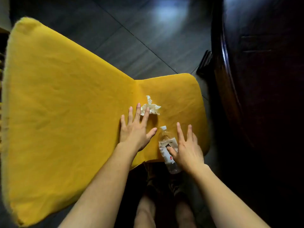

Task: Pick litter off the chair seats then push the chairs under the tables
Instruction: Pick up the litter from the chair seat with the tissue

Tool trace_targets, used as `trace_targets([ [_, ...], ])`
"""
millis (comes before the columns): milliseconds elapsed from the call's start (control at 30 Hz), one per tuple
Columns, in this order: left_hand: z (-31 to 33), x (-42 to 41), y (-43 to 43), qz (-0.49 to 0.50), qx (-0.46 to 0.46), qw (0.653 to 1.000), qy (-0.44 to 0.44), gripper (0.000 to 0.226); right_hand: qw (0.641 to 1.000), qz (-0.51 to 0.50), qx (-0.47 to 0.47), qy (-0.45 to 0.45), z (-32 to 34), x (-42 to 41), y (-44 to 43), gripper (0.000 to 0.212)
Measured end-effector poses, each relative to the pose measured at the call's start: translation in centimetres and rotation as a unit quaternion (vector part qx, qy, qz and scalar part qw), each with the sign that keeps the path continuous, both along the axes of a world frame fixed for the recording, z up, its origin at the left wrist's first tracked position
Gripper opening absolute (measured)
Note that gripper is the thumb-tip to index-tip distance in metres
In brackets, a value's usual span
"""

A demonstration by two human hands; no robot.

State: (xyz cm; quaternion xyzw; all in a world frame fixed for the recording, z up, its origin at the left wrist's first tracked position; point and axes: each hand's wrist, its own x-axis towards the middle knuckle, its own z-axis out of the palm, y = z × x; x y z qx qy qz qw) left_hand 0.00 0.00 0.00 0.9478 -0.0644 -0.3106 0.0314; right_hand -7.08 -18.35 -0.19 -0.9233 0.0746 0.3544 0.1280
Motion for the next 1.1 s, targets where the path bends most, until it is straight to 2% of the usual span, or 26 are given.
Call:
trace_targets([
  [133, -4.2, 2.0, -1.0, -0.009, -0.014, 1.0, -0.016, 0.077, 0.998, -0.05, -0.001, 0.024, -4.3, -0.6, -0.5, 0.101],
  [233, -7.5, 2.3, -2.3, 0.004, -0.044, 0.999, 0.008, 0.071, 0.997, -0.078, 0.018, 0.024, -7.3, -1.7, -0.6, 0.108],
  [367, -11.1, 3.7, -3.2, 0.044, -0.058, 0.997, 0.031, 0.078, 0.991, -0.125, 0.052, 0.002, -9.8, -2.1, -0.6, 0.112],
  [467, -13.2, 4.4, -3.3, 0.048, -0.053, 0.997, 0.037, 0.078, 0.984, -0.168, 0.064, 0.005, -11.3, -1.9, -0.8, 0.094],
  [600, -14.3, 4.8, -3.8, 0.061, -0.07, 0.995, -0.021, 0.054, 0.974, -0.209, 0.069, 0.046, -12.5, -1.0, -1.3, 0.056],
  [733, -13.1, 5.0, -4.2, 0.124, -0.094, 0.986, -0.053, 0.031, 0.953, -0.27, 0.116, 0.076, -11.6, 0.0, -1.5, 0.032],
  [900, -8.5, 4.2, -4.6, 0.237, -0.119, 0.962, -0.058, 0.006, 0.939, -0.311, 0.145, 0.041, -8.4, 1.5, -2.1, 0.03],
  [967, -5.9, 3.7, -4.7, 0.284, -0.159, 0.944, -0.062, 0.013, 0.917, -0.356, 0.176, 0.035, -6.6, 2.3, -2.3, 0.029],
  [1100, 1.0, 1.3, -4.1, 0.368, -0.237, 0.899, -0.031, 0.046, 0.857, -0.44, 0.269, 0.016, -1.4, 3.3, -2.6, 0.029],
])
